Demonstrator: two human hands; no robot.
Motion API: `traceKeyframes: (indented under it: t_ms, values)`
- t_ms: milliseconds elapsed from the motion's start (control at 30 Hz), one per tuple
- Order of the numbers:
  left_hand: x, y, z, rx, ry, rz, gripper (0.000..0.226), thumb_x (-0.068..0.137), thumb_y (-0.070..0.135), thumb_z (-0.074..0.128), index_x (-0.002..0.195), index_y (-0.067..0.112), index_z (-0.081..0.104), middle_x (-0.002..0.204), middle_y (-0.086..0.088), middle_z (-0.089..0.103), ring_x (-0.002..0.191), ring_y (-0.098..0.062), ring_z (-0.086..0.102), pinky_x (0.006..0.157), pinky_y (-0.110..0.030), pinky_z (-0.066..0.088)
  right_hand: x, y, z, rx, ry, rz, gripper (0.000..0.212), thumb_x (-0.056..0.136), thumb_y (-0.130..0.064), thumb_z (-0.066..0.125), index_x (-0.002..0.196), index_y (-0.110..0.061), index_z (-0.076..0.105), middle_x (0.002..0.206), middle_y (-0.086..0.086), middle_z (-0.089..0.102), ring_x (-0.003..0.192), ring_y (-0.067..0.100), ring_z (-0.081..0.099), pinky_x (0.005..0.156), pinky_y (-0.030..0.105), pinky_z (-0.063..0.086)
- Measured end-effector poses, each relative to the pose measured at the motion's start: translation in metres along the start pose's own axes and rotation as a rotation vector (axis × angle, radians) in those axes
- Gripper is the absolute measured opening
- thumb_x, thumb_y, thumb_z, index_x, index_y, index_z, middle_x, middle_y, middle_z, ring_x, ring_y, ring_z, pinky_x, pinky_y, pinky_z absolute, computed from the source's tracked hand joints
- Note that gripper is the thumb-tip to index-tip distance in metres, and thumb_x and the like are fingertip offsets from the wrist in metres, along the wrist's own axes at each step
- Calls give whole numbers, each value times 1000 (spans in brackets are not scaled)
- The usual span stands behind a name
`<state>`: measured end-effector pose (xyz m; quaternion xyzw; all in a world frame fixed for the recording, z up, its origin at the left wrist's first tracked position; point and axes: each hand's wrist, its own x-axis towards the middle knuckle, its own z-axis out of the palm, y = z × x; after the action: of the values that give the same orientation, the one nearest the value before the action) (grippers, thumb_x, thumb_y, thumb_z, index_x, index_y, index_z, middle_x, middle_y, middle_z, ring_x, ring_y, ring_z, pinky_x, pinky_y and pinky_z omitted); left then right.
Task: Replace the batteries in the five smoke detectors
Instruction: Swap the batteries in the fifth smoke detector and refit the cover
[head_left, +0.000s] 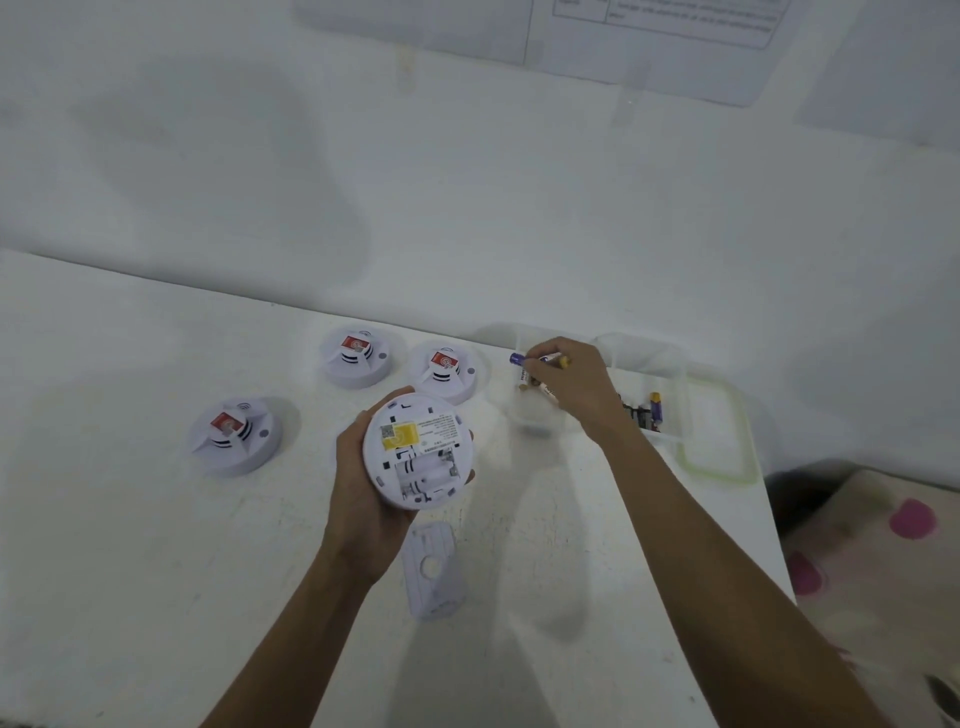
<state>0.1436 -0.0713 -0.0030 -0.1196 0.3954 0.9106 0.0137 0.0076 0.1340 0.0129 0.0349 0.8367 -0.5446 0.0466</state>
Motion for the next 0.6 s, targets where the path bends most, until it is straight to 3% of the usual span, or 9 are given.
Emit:
traceKeyframes:
  t_ms: [200,333,400,467,500,600]
  values:
    - [-5,18,-11,-79,-71,-78,70,66,50,75,126,16,59,131,-20,58,122,-46,51,98,-68,38,-63,-35,14,306,35,-58,12,83,-14,69,95,-17,72,88,14,69,62,13,44,48,22,36]
    - [-7,33,-21,-127,-131,-112,73,55,53,84,118,20,67,128,-14,62,114,-38,60,79,-52,55,-109,-63,38,390,32,-137,13,88,-14,67,99,-18,72,75,-12,61,55,13,32,48,21,33]
    - [-7,39,-29,-149,-130,-110,77,47,54,88,115,22,70,128,-12,62,114,-35,61,84,-53,54,-130,-76,49,358,31,-194,19,89,-11,65,103,-21,72,81,-15,64,50,7,35,48,19,33]
    - [-13,48,-32,-163,-127,-94,73,58,53,82,121,21,66,133,-15,58,122,-39,54,98,-62,43,-147,-87,62,283,42,-260,25,89,-7,65,108,-21,71,88,-15,66,50,3,44,50,15,33]
    - [-16,53,-33,-171,-114,-91,64,65,51,76,120,20,66,132,-15,59,120,-38,56,96,-62,44,-155,-90,69,245,44,-290,26,88,-6,65,110,-20,70,90,-16,66,51,2,46,50,13,32]
    - [-23,69,-33,-183,-102,-114,47,78,45,50,112,18,68,112,-12,70,96,-29,69,72,-44,59,-174,-95,92,154,28,-365,18,87,-6,66,100,-18,68,95,-11,68,49,2,46,50,11,31]
